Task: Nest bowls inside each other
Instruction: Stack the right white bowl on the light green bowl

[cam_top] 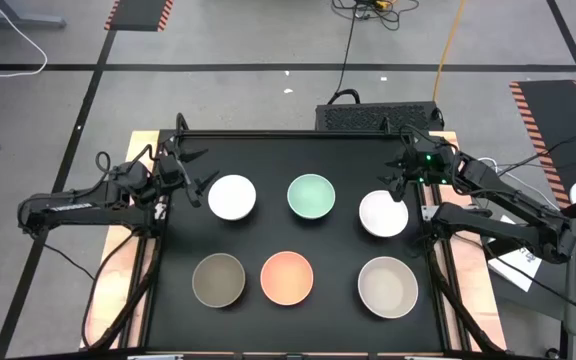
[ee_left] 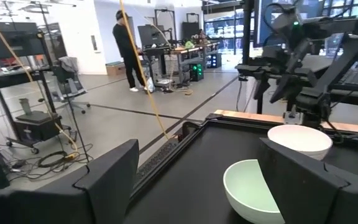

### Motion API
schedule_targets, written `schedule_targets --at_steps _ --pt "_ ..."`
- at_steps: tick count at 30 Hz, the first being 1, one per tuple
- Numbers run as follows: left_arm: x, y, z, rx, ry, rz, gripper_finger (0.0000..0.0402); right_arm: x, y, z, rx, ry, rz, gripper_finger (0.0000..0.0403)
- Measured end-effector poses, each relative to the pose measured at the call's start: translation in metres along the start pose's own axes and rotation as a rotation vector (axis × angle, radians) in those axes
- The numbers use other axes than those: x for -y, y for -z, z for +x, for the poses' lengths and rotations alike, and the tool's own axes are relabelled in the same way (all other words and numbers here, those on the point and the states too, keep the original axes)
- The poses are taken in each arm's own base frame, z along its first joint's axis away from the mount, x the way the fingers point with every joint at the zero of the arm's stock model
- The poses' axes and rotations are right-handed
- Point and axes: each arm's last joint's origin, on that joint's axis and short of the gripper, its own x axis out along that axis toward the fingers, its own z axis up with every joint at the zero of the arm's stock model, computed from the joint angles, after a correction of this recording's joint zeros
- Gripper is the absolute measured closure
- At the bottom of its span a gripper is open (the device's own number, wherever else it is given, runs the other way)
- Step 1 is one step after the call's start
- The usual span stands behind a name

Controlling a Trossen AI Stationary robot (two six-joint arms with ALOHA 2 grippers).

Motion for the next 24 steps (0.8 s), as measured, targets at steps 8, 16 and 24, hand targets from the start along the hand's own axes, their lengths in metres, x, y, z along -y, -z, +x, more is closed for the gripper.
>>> schedule_targets --at_steps 8,16,24 --pt "-0.0015 0.0001 0.0005 0.0 -0.003 0.0 0.0073 -0.0003 0.0083 -0.0043 -0.059 0.002 0.012 0.0149" --pt "-0.001 0.0018 0.0005 -0.016 0.013 0.005 0.0073 -0.0005 0.0094 -0.0025 -0.083 0.0 0.031 0.0149" --pt "0.0039 0.0092 -0.0002 -0.084 0.166 0.003 0.0073 -0.002 0.0078 0.0038 -0.109 -0.066 0.027 0.0149"
